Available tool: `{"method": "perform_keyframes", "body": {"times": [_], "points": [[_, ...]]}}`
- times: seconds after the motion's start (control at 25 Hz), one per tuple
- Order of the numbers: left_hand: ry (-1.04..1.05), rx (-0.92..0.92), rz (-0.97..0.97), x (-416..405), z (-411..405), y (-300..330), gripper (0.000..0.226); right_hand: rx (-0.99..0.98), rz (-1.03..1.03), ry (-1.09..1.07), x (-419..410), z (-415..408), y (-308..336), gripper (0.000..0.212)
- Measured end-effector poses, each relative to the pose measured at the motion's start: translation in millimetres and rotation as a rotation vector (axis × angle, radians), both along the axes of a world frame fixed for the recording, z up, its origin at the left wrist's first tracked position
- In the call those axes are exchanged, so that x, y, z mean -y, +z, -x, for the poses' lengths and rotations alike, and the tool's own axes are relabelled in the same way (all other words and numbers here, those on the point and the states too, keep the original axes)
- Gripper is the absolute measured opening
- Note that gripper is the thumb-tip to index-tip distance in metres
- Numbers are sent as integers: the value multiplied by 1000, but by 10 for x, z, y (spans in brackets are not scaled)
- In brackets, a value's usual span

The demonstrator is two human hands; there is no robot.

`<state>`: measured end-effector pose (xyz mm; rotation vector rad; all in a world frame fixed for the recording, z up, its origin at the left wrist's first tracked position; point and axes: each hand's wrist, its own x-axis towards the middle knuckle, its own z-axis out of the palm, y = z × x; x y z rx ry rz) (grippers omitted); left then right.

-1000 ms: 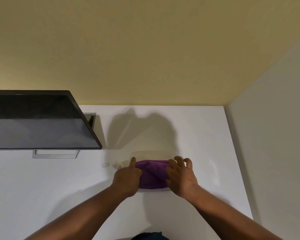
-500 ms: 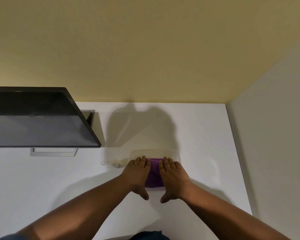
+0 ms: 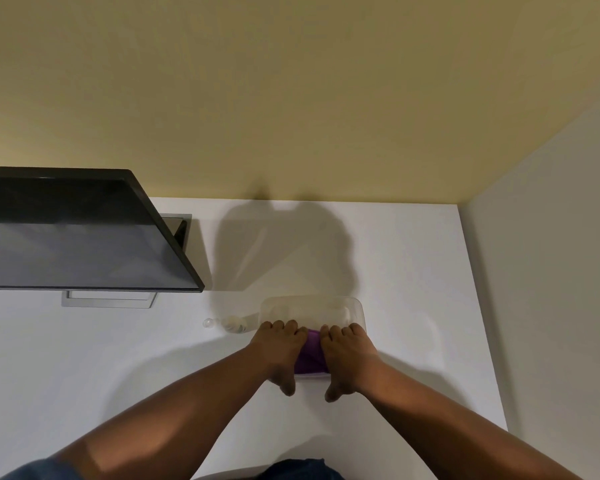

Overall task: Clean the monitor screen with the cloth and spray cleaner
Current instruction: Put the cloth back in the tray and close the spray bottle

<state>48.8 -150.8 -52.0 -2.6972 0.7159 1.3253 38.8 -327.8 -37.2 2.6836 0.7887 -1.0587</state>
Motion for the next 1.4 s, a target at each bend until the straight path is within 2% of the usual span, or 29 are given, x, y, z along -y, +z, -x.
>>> {"method": "perform_keyframes", "body": {"times": [0.2, 0.44, 0.64, 0.84, 1.04, 1.28, 1.4], "points": [[2, 105, 19, -25, 138, 58, 113, 83, -75, 13, 6, 147, -8, 119], [8, 293, 176, -43, 360, 139, 84, 160, -102, -4, -13, 277, 78, 86], [36, 205, 107, -31, 317, 158, 61, 56, -110, -92, -32, 229, 83, 63], [0, 116, 33, -19, 288, 108, 59, -9, -73, -150, -12, 182, 72, 71], [4, 65, 25, -4, 241, 101, 60, 26, 16, -2, -100, 220, 93, 70], [20, 87, 68, -26, 318, 98, 48, -68, 7, -65, -31, 292, 52, 88], [-12, 137, 105, -71, 364, 123, 47, -58, -41, -94, 1, 322, 75, 90]]}}
